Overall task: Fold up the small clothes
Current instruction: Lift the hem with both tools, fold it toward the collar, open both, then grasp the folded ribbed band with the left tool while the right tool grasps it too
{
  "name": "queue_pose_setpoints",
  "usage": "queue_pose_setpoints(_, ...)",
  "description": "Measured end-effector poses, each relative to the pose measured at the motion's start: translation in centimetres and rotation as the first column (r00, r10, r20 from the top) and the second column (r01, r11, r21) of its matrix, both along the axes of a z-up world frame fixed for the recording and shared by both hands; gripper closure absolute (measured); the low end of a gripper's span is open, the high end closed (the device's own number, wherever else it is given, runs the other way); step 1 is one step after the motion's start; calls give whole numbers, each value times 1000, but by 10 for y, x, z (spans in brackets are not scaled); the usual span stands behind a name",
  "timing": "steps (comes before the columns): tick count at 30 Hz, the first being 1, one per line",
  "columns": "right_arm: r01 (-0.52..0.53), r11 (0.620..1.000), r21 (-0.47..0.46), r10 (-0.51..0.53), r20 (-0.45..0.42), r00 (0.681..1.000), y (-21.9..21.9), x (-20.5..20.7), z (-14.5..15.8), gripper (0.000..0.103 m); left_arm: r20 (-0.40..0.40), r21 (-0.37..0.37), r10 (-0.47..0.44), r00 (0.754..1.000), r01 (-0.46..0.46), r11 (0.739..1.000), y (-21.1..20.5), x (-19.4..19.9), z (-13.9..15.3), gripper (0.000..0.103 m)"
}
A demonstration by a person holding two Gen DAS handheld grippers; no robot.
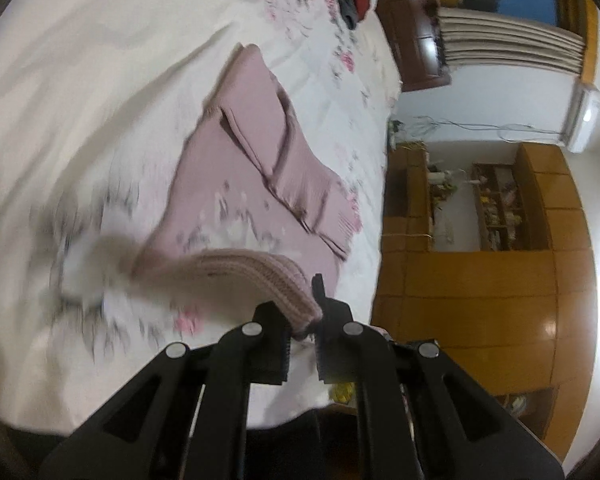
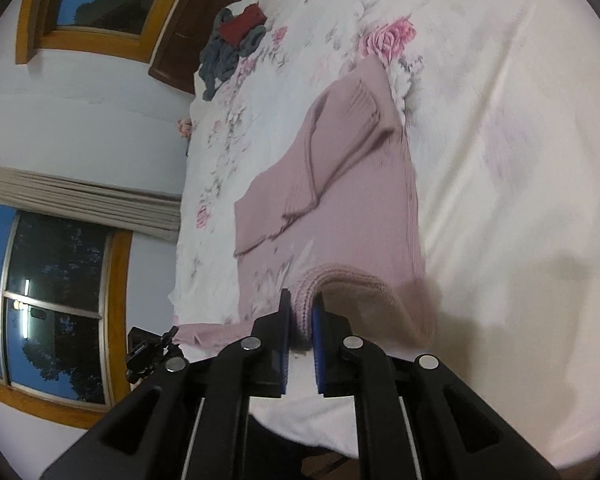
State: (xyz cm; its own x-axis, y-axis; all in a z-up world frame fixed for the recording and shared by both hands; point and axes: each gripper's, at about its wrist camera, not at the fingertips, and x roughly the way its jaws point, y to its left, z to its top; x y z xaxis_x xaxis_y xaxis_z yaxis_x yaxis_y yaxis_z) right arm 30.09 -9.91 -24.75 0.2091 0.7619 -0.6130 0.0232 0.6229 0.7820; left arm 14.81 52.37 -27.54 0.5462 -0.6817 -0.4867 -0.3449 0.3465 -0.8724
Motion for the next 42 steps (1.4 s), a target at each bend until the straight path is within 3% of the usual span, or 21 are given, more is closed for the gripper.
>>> queue_pose_setpoints(6,-12,998,-62,8,-74,997,15,60,-38,94,-114,48,-16,993,22,999,1,71,-44,96)
queue_pose_setpoints(12,-33,993,-115,16,-140,990,28,100,-81,93,-188,73,-23,982,38,997,6,111,-81,95)
queue_pose_setpoints(14,-50,992,-118,31,-158,987,31,109,-92,89,-209,83,-37,977,55,995,6,119,-89,92)
queue_pose_setpoints(16,-57,994,-98,38,-182,982,30,114,-98,86,-207,98,-46,977,67,993,6,124,-88,88)
queue_pose_setpoints(18,-51,997,-49,42,-169,985,24,117,-92,76,-166,129,-66,984,88,988,6,125,-75,80)
queue_pose_setpoints(20,-45,998,-53,38,-126,991,18,118,-80,70,-125,196,-78,989,101,975,6,122,-59,59)
queue_pose_setpoints(24,-79,991,-112,79,-5,997,13,116,-59,70,-69,273,-104,992,119,955,7,114,-37,54)
queue_pose_setpoints(26,-104,982,-156,109,23,994,19,113,-58,70,-69,348,-127,989,144,926,6,113,-31,53)
queue_pose_setpoints(28,-133,971,-200,143,36,989,27,110,-61,70,-88,377,-142,986,165,911,9,115,-34,51)
queue_pose_setpoints(37,-205,919,-336,242,71,968,60,111,-75,69,-158,400,-201,967,249,882,2,128,-56,51)
queue_pose_setpoints(40,-228,897,-378,276,78,958,66,110,-76,69,-178,433,-236,955,291,853,-8,132,-59,54)
queue_pose_setpoints(42,-237,891,-388,293,91,952,68,107,-75,70,-195,466,-263,945,325,823,-15,133,-60,79)
